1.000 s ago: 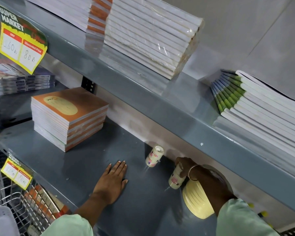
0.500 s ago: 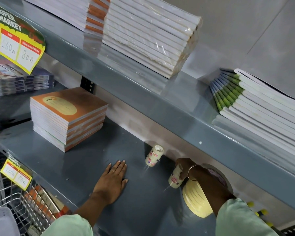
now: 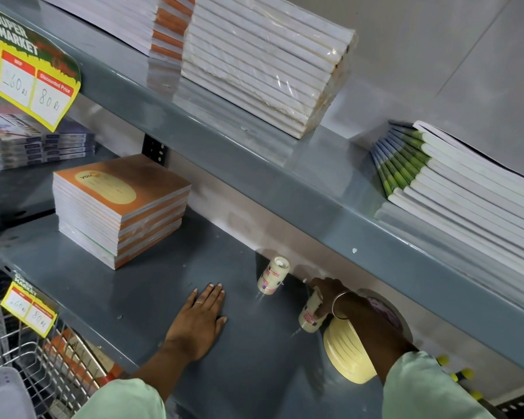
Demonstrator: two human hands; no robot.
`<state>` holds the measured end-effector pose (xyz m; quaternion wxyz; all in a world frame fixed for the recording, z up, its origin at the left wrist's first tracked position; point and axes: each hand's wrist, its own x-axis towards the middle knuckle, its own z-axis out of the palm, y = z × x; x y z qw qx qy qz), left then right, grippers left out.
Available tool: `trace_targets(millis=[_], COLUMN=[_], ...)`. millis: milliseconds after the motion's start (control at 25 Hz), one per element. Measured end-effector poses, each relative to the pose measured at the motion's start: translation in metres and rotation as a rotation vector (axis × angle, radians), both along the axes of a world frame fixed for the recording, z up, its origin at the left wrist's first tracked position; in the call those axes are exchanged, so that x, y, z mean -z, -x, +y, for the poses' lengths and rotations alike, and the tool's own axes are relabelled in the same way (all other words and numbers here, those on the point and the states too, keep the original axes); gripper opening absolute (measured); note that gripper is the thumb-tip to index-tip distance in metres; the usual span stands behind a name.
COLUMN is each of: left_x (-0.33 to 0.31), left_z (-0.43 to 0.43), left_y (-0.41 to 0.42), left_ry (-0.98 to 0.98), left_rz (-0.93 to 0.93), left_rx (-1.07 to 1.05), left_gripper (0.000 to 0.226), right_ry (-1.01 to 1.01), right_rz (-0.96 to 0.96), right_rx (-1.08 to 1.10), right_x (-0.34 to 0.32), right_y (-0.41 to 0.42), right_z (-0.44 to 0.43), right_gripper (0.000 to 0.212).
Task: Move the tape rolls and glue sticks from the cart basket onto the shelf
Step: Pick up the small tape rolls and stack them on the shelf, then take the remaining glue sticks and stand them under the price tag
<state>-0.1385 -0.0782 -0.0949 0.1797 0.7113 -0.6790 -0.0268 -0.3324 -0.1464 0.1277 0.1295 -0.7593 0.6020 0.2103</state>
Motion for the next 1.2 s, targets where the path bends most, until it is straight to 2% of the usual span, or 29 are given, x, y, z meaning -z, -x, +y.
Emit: trace_targets(millis=[120,240,280,360,440,520,600,680,800,840,920,960,1000,1040,1120,1200], left_x=[0.0,-0.019,-0.028,-0.049,-0.065,-0.072,-0.069,-0.055,-0.008,0.013,0.062,0.08,0.1,0.121,0.162,0.203], left_z=[-0.001,0.0,0.0,0.013,0.036,0.073,0.123,0.177,0.267,0.296,0.352,0.373,0.39,0.402,0.415,0.416], left_y=[0.002,-0.002,-0.001,-0.011,-0.03,-0.062,-0.106,-0.151,-0.212,-0.228,-0.252,-0.255,-0.257,-0.256,-0.248,-0.237], left_ry=[-0.009,-0.078,-0.122,-0.145,-0.003,0.145,0.301,0.377,0.301,0.195,-0.201,-0.388,-0.49,-0.542,-0.574,-0.575], left_rz=[-0.082,-0.016,0.089,0.384,0.588,0.694,0.748,0.812,0.91,0.921,0.871,0.86,0.853,0.867,0.894,0.914], left_rx=[-0.038,0.056,0.083,0.013,-0.088,-0.238,-0.4,-0.573,-0.96,-1.067,-1.18,-1.2,-1.226,-1.258,-1.311,-1.346], left_gripper=[0.066,0.081,0.082,0.066,0.053,0.046,0.038,0.03,0.013,0.008,0.028,0.026,0.019,0.018,0.015,0.031], right_ry=[0.049,0.136,0.15,0.342,0.57,0.617,0.572,0.492,0.189,0.051,-0.212,-0.318,-0.402,-0.479,-0.551,-0.596], right_rz=[-0.027,-0.204,-0.263,-0.325,-0.451,-0.621,-0.784,-0.91,-0.979,-0.961,-0.867,-0.815,-0.759,-0.685,-0.496,-0.331], right_rx=[-0.038,-0.088,-0.12,-0.263,-0.403,-0.499,-0.548,-0.67,-0.748,-0.712,-0.621,-0.559,-0.483,-0.402,-0.322,-0.251], right_x=[0.002,0.004,0.002,0.004,0.011,0.014,0.022,0.041,0.104,0.131,0.195,0.225,0.258,0.293,0.353,0.403], right_y=[-0.001,-0.016,-0.024,-0.059,-0.099,-0.15,-0.208,-0.265,-0.348,-0.37,-0.407,-0.416,-0.42,-0.421,-0.411,-0.398], right_z=[0.001,0.004,0.006,0.012,0.02,0.046,0.084,0.121,0.184,0.204,0.246,0.266,0.285,0.302,0.334,0.36], right_gripper=[0.078,0.069,0.062,0.057,0.051,0.039,0.028,0.022,0.013,0.01,0.004,0.012,0.024,0.029,0.02,0.01])
